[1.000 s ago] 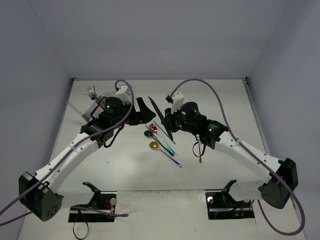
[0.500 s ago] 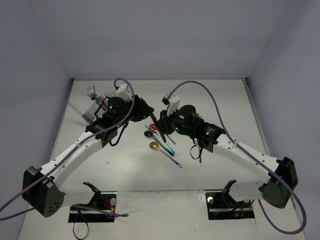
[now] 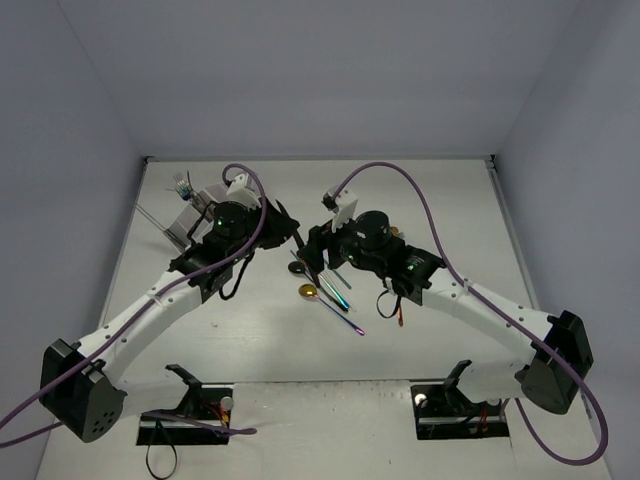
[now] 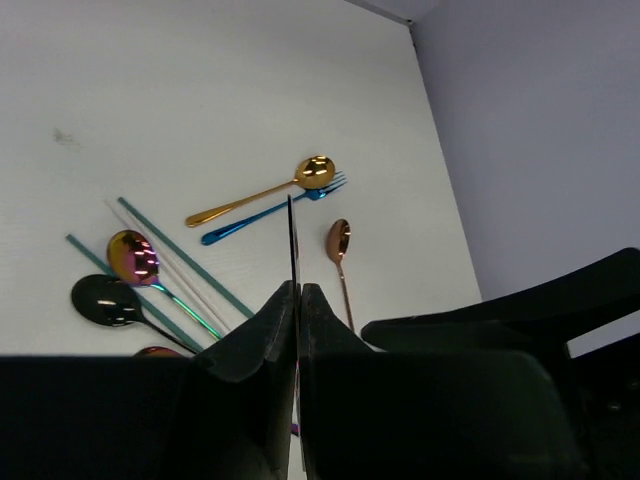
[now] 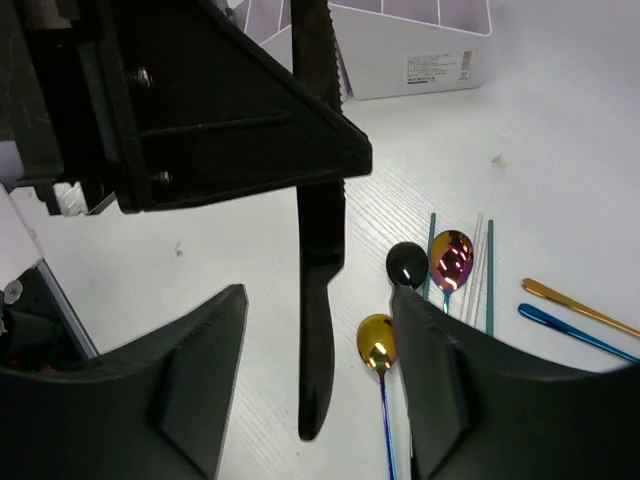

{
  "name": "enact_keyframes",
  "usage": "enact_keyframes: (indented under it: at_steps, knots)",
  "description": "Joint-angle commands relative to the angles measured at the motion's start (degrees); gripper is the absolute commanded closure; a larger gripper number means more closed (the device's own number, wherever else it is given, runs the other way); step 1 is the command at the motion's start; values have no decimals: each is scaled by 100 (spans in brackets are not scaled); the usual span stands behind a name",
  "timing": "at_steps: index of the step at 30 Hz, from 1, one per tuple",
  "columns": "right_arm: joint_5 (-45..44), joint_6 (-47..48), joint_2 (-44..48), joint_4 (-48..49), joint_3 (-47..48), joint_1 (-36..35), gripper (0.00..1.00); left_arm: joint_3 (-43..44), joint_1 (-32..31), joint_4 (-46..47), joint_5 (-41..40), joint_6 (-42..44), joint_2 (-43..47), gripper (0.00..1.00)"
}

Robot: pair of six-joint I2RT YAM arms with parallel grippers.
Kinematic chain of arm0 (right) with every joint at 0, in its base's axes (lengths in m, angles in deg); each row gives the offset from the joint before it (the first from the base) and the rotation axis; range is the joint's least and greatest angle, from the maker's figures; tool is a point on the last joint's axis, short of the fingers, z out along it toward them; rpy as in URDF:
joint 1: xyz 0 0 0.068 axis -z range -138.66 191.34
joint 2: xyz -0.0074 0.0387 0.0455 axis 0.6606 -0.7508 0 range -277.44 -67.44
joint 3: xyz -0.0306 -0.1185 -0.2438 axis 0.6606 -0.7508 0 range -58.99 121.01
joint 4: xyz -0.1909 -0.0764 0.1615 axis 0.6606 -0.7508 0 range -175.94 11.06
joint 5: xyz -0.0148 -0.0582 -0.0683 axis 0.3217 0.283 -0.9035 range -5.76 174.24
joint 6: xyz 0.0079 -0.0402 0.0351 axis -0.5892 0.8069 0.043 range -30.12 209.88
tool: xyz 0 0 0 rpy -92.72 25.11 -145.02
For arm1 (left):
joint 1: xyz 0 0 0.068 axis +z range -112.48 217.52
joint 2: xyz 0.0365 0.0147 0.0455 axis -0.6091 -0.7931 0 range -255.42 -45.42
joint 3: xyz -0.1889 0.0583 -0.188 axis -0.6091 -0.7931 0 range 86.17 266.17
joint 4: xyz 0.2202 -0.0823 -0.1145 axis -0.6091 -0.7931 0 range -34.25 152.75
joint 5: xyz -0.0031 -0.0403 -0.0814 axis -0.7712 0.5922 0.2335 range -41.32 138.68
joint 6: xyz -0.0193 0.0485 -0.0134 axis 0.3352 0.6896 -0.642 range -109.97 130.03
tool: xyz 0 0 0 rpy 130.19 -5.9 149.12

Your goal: Sort the eating utensils into containers

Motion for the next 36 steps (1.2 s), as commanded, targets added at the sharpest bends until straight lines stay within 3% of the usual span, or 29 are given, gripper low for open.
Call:
enact_keyframes:
  at_steps: [1,9,11,16,26,36]
  knots:
    - [-270,64,70,552,-28,-18,29,169,517,-387,-616,384,491,100]
    - [-674,162,312,551,-497,200,22,405,2787,-1164,-800,1201,879,100]
    - [-643,165,365,543,-632,344,22,597,3532,-1149,-769,1404,720,100]
    - [-414,193,388,543,-830,623,21,1021,4376,-757,-784,1686,-108,100]
    - [-192,313,432,543,-1064,977,21,1838,4731,99,-895,1867,-1958,100]
    - [-353,238,332,530,-1145,1053,21,1610,4697,387,-1037,1911,-2475,100]
